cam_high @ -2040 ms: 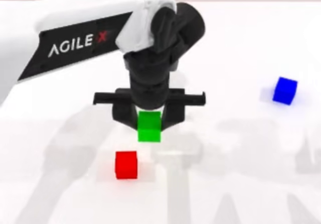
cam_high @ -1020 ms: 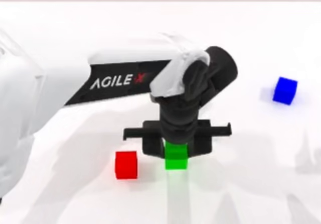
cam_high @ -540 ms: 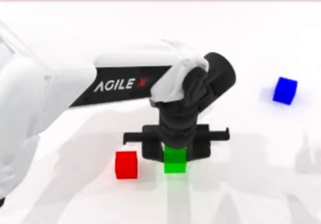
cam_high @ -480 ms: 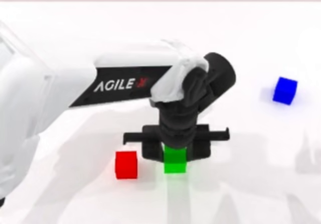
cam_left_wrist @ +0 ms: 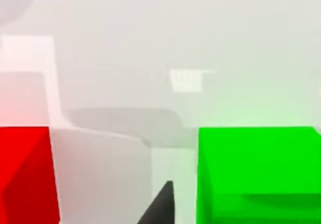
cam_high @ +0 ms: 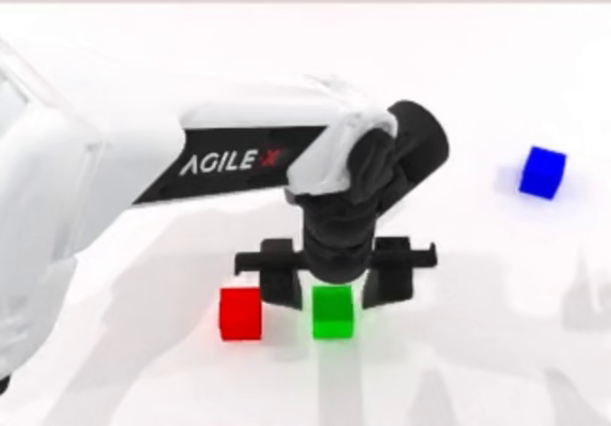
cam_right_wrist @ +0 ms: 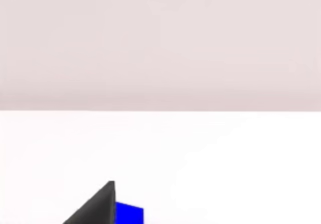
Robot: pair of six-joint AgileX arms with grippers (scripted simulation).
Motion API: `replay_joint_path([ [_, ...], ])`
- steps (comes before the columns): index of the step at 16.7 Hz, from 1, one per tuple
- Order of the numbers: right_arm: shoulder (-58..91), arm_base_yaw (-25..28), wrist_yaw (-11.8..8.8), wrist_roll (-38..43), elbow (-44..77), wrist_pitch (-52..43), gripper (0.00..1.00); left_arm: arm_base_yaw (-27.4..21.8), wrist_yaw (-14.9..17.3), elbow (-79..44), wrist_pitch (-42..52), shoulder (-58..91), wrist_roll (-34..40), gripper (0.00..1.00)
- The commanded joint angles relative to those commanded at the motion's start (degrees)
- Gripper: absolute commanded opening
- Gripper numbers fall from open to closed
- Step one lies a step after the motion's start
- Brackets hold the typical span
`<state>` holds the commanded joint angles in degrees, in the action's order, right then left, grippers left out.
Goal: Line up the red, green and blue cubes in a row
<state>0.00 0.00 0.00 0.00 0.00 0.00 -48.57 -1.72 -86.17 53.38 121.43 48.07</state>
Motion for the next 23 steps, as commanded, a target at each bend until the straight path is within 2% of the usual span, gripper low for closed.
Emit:
replay_joint_path([
  [1,0.0,0.0,0.0,0.0,0.0,0.0,1.00,0.0,0.0,0.0,0.0,0.0,0.0,0.98],
  [2,0.0,0.0,0.0,0.0,0.0,0.0,1.00,0.0,0.0,0.0,0.0,0.0,0.0,1.00],
  [11,0.0,0.0,0.0,0.0,0.0,0.0,1.00,0.1,0.0,-0.2,0.2,-0.1,0.0,1.00],
  [18,0.0,0.0,0.0,0.0,0.0,0.0,1.00,0.6,0.0,-8.6,12.6,-3.5,0.4,1.00],
  [23,0.0,0.0,0.0,0.0,0.0,0.0,1.00,0.5,0.0,-9.7,14.0,-4.1,0.5,1.00],
])
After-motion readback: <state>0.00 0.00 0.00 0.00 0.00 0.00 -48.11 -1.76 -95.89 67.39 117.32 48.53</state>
